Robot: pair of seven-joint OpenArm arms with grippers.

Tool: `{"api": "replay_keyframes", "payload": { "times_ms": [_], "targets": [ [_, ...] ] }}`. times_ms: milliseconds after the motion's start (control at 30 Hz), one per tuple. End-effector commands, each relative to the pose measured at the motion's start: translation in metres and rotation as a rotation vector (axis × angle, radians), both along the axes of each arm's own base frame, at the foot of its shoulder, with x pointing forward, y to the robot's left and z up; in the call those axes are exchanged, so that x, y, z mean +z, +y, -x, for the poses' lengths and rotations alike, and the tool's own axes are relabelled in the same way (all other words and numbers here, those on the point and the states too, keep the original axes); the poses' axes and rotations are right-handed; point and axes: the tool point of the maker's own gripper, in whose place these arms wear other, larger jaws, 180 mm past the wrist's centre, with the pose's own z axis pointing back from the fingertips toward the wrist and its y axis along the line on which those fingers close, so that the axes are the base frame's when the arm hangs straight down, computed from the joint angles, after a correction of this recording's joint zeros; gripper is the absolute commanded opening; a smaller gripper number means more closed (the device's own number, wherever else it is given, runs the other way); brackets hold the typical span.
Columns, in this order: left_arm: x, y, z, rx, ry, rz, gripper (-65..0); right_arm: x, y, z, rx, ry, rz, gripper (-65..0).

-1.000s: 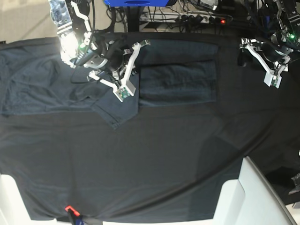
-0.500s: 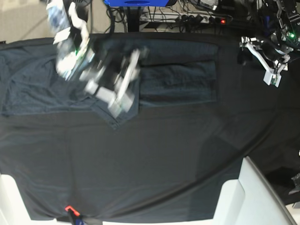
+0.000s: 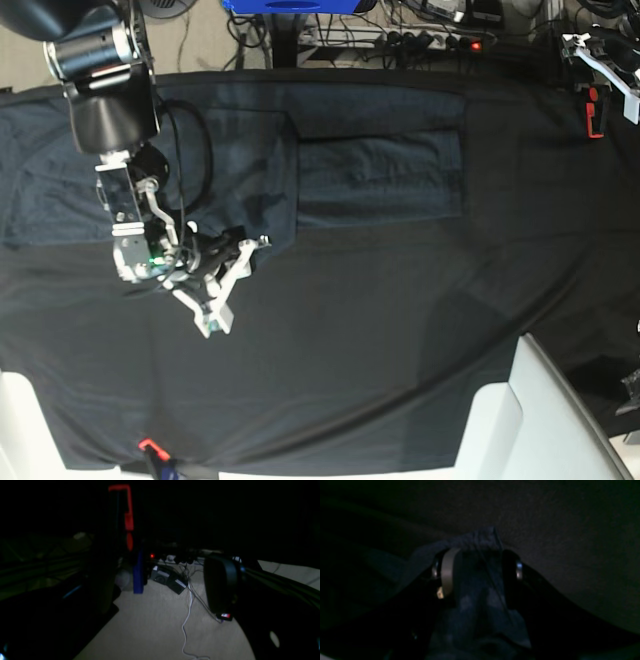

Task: Fold the T-shirt properly
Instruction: 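Drag the folded side with the right gripper toward the left gripper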

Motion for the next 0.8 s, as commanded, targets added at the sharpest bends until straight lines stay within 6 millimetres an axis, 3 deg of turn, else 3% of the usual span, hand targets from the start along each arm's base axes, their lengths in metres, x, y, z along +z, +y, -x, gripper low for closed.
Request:
{"api": "replay_keyframes", "payload": {
  "times_ms": [0, 267, 333, 400, 467, 600, 767],
  "targets": [
    [0.01, 0.007, -0.005, -0.011, -0.027, -0.026, -12.5, 0.016, 0.003, -0.02, -0.002, -0.057, -0.02, -39.5],
    [0.01, 0.006, -0.006, -0.01, -0.032, -0.021, -12.5, -0.008, -0.003, -0.019, -0.029, -0.009, -0.018, -40.5],
    [0.01, 0.006, -0.006, -0.009, -0.031, -0.02, -12.5, -0.01, -0.004, -0.017, -0.031, -0.002, -0.018, -46.8],
    [0.01, 0.006, -0.006, -0.009, -0.029, -0.023, -12.5, -0.01, -0.004, -0.017, -0.031, -0.002, -0.018, -62.1],
    [0.009, 0.006, -0.006, -0.009, -0.03, -0.023, -12.5, -0.009, -0.002, -0.017, -0.03, -0.002, -0.023, -64.4],
    [0.002, 0.009, -0.001, 0.01, -0.014, -0.004, -12.5, 0.014, 0.006, -0.016, -0.006, -0.058, -0.032, -65.0],
    [0.0, 0.008, -0.001, 0.009, -0.012, 0.001, -12.5, 0.056, 0.035, 0.017, 0.079, -0.08, -0.038, -65.0]
  ]
}}
